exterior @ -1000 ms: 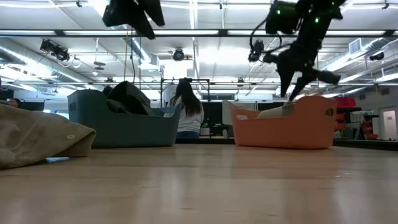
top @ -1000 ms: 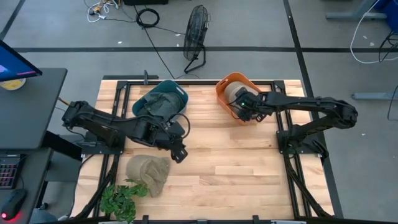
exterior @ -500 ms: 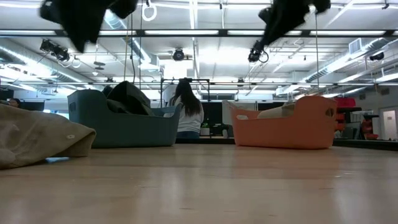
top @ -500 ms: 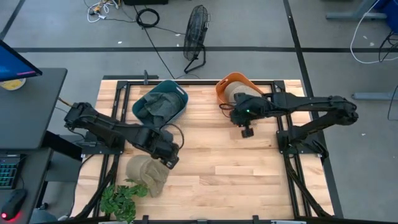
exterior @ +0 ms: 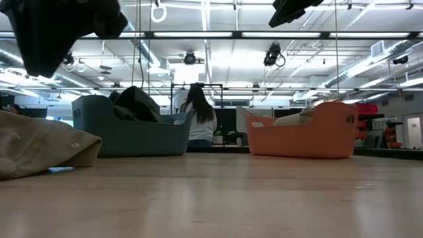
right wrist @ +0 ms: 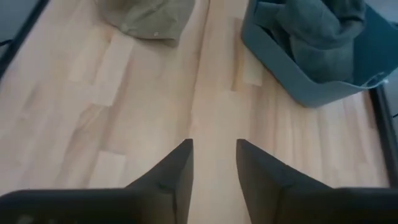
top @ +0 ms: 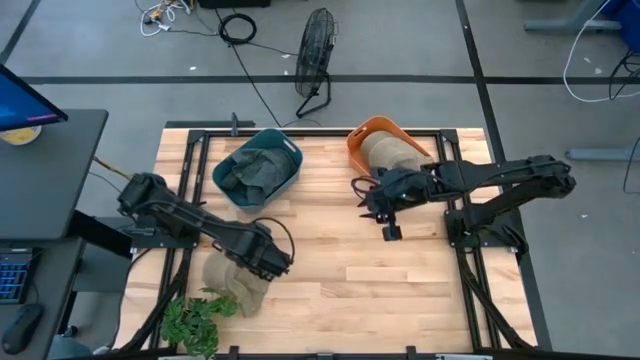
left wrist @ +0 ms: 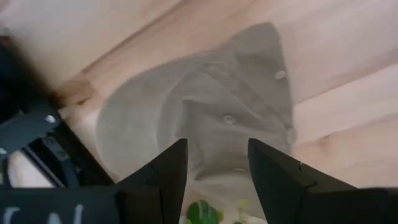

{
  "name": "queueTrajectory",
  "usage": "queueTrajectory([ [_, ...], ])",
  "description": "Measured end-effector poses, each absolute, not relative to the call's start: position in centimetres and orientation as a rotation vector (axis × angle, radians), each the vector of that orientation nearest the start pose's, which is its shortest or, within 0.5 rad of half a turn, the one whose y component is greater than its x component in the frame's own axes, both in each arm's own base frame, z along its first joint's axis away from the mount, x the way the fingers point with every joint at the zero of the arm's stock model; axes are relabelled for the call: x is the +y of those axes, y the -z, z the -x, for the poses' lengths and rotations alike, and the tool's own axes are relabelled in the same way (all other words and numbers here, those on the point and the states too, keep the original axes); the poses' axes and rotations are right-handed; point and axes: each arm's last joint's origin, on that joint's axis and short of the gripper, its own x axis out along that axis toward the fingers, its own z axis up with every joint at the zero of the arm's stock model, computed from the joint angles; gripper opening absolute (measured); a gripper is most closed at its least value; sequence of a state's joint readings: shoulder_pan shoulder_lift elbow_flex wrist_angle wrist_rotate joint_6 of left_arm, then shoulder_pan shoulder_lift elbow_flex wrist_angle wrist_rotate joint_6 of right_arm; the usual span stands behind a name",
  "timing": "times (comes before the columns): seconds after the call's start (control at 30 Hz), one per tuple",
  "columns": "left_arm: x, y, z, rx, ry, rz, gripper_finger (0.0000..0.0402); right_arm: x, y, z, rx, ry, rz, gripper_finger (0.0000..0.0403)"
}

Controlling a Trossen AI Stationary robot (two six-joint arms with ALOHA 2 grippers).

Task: Pick & Place hat
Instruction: Put the brown cap into the orange bin

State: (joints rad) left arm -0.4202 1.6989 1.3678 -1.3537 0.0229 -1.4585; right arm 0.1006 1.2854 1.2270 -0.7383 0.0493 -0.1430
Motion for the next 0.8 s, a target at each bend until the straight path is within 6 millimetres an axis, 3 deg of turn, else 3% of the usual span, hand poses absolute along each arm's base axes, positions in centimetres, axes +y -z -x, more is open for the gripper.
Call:
queueTrajectory([
  [0.27,-12.8,-21.3,-24.3,1.681,-0.958,0.688,0.0172,3.7,-33.4,-26.0,0.775,-0.159,0.201,0.0186],
  [0.4,-13.2,-19.6,-24.2,1.662,-0.917,0.733,0.0172,4.0,-33.6,-26.5,0.723,-0.141,0.208,0.0207],
  [0.67,-12.8,-16.7,-23.5,1.627,-0.926,0.782,0.0167,4.3,-33.0,-28.6,0.658,-0.120,0.157,0.0211],
  [0.8,-12.6,-16.7,-23.2,1.662,-0.917,0.728,0.0120,4.5,-31.8,-29.9,0.679,-0.122,0.164,0.0205],
])
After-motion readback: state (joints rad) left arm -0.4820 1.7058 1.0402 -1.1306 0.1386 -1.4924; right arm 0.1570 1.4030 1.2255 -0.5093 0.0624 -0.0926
